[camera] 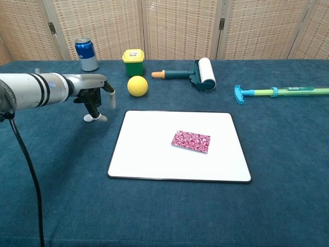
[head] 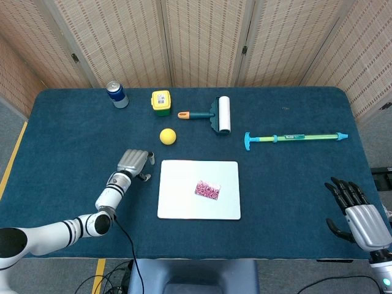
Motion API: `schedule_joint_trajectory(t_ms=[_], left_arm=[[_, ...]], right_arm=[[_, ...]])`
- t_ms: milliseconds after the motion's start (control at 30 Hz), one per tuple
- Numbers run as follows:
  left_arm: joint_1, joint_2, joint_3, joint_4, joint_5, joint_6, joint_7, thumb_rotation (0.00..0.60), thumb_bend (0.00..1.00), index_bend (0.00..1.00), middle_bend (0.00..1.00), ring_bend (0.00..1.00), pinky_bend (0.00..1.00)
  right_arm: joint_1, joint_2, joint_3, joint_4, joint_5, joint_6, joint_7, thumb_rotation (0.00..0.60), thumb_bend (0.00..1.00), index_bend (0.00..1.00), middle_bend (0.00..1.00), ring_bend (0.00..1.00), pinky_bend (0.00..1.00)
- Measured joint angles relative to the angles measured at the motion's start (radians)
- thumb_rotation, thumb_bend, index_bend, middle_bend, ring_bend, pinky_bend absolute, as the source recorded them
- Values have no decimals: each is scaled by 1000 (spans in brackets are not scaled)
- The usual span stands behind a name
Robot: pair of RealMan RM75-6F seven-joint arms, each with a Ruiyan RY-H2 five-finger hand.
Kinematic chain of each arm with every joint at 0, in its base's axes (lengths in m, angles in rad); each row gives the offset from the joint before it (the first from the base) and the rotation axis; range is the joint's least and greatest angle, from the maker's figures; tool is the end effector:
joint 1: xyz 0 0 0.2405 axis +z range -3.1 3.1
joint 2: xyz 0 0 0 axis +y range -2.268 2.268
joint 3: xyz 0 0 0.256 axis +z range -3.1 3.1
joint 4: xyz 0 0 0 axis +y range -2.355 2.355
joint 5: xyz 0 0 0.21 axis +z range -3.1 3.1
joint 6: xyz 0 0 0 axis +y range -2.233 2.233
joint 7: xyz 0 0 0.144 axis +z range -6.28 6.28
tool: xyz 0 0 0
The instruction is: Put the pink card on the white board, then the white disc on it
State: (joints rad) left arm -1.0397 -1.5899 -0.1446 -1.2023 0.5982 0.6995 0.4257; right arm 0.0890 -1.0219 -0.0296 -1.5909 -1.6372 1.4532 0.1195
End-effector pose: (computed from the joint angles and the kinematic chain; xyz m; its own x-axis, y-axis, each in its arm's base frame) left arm -0.1435 0.4234 -0.0287 0.4800 0.4254 0.7672 0.8772 -0.2207 -0.4265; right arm -0.3134 -0.1644 0.1699 0.4113 -0.1171 0.9039 -0.9088 -0.1291 0.3968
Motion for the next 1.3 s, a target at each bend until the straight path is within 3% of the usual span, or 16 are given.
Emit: schedule_joint_trajectory(t_ms=[400,1300], left_arm=[[10,11,23,69,-43,-64,-20,600,324,436,1000,975,881],[42,-11,27,176,24,-145,-119,600,325,436,1000,974,881]], right_arm=[[5,-2,3,-5,12,-12,-9,600,290,0,0,0,0],[-1,-11,8,-14,19,-2,-41,600,289,0,0,0,0]])
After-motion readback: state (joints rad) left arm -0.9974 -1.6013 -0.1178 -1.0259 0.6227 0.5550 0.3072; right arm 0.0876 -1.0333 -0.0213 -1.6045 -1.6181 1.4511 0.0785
